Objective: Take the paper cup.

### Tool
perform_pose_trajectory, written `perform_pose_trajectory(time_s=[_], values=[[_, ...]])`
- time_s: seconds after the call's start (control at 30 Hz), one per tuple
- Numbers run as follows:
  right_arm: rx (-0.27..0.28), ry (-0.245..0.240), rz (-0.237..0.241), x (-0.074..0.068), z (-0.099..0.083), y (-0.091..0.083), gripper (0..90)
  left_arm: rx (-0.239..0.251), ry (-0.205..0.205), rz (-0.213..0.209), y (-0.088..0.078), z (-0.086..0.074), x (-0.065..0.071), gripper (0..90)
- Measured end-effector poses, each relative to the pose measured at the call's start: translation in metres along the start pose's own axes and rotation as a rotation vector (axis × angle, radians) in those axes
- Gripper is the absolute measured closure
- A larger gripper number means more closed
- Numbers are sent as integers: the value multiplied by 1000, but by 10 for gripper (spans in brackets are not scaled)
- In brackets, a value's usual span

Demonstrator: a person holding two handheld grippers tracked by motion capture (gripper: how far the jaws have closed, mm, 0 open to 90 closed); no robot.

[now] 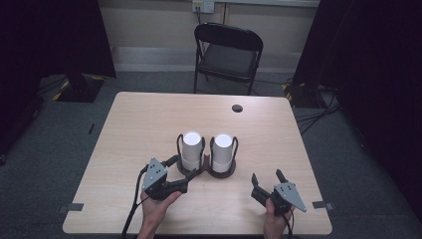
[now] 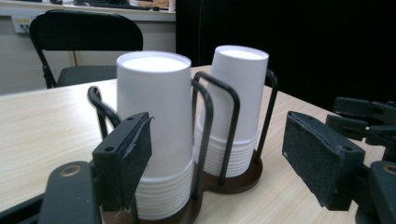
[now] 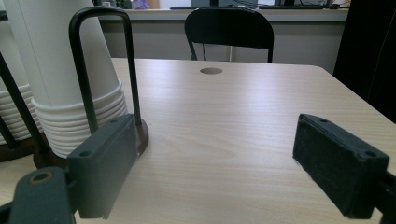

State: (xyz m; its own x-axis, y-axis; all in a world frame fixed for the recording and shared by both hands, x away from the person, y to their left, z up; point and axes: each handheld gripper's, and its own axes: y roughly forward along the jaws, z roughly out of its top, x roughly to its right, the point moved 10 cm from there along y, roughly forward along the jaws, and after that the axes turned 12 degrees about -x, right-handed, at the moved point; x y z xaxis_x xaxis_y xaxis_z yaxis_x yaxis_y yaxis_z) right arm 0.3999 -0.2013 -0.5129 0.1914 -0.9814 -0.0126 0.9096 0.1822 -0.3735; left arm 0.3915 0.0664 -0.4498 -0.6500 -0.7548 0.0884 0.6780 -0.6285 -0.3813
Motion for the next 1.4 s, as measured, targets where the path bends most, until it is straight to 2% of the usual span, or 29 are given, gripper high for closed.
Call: perform_pose_trajectory(time_s=[0.3, 0.37, 0.53, 0.77, 0.8, 1.0, 1.07, 1.17, 1.23, 1.4], values=[[4, -1, -2, 0, 0, 0, 132, 3, 28, -29, 5, 12, 9, 276], [4, -2, -1, 0, 0, 0, 132, -10, 46, -44, 8, 15, 10, 274], [3, 1, -1, 0, 0, 0, 132, -2, 68, -47, 9, 22, 14, 272], [2, 0, 0, 0, 0, 0, 133, -2, 76, -67, 13, 32, 20, 266], [2, 0, 0, 0, 0, 0, 133, -5, 73, -87, 14, 34, 22, 266], [1, 1, 2, 0, 0, 0, 133, -1, 77, -93, 18, 42, 25, 275], [1, 0, 0, 0, 0, 0, 133, -2, 98, -101, 21, 48, 27, 292], [2, -1, 1, 0, 0, 0, 134, 7, 98, -126, 25, 54, 28, 307], [1, 1, 3, 0, 0, 0, 134, -2, 112, -121, 30, 57, 28, 305], [3, 2, 4, 0, 0, 0, 134, -27, 117, -127, 43, 59, 29, 289]])
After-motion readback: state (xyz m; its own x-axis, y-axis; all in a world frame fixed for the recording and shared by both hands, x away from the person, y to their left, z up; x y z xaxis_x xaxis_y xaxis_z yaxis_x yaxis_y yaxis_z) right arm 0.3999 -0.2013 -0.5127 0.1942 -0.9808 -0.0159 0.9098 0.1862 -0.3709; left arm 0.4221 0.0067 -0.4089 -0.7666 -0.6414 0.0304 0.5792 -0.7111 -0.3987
